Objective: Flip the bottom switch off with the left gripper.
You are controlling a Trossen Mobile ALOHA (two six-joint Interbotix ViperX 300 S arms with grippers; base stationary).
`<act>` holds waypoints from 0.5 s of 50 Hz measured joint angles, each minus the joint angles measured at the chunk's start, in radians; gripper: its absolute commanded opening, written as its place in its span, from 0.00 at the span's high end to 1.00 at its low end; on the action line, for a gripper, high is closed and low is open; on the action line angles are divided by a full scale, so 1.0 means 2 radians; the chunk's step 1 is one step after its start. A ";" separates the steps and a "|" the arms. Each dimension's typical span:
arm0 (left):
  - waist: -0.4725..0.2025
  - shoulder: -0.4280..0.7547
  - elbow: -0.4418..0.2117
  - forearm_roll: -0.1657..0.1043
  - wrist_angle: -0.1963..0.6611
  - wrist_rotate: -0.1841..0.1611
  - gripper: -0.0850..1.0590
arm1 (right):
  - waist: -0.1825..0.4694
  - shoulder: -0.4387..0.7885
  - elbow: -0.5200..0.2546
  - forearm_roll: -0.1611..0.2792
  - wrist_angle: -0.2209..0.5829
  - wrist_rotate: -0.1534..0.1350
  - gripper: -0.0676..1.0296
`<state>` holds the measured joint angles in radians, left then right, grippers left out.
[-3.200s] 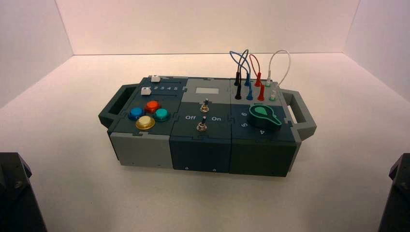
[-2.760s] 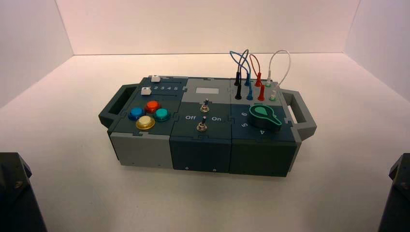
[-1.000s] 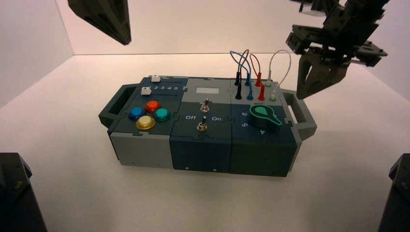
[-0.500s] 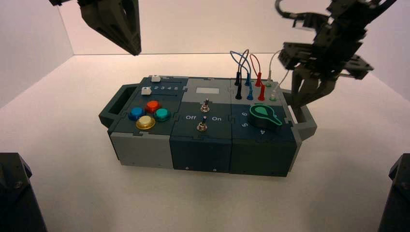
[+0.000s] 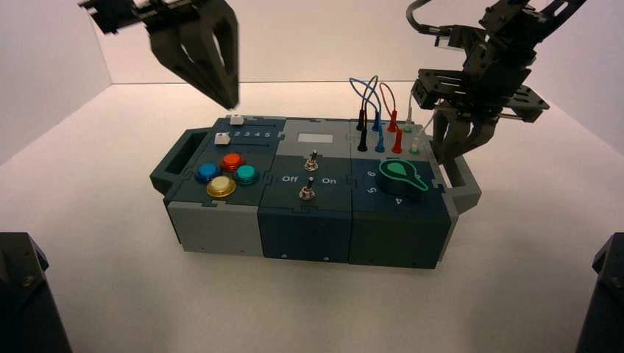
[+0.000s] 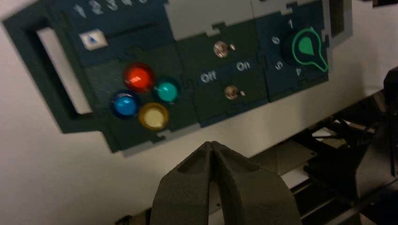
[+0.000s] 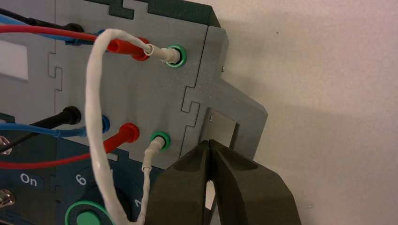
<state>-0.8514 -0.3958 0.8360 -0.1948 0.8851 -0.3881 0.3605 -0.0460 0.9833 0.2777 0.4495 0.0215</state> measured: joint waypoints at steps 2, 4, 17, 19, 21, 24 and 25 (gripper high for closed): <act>-0.005 0.003 -0.002 0.000 -0.002 -0.005 0.95 | 0.001 0.000 0.000 0.001 0.000 0.000 0.96; -0.014 0.009 -0.004 0.000 -0.005 -0.012 0.95 | 0.001 0.000 0.000 0.001 0.000 0.000 0.96; -0.064 0.068 -0.035 -0.001 -0.012 -0.054 0.95 | 0.000 0.000 0.000 0.002 -0.003 0.000 0.96; -0.074 0.082 -0.042 -0.001 -0.013 -0.061 0.95 | 0.001 0.001 0.000 0.002 -0.003 0.000 0.96; -0.078 0.091 -0.048 -0.001 -0.014 -0.066 0.95 | 0.001 0.001 0.000 0.002 -0.003 0.000 0.96; -0.084 0.100 -0.053 -0.001 -0.015 -0.072 0.95 | 0.001 0.001 0.000 0.002 -0.005 0.000 0.96; -0.088 0.107 -0.056 -0.001 -0.016 -0.076 0.95 | 0.001 0.002 0.000 0.002 -0.005 0.000 0.96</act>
<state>-1.0278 -0.1810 0.7240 -0.1963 0.8529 -0.5400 0.3620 -0.0430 0.9833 0.2823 0.4403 0.0215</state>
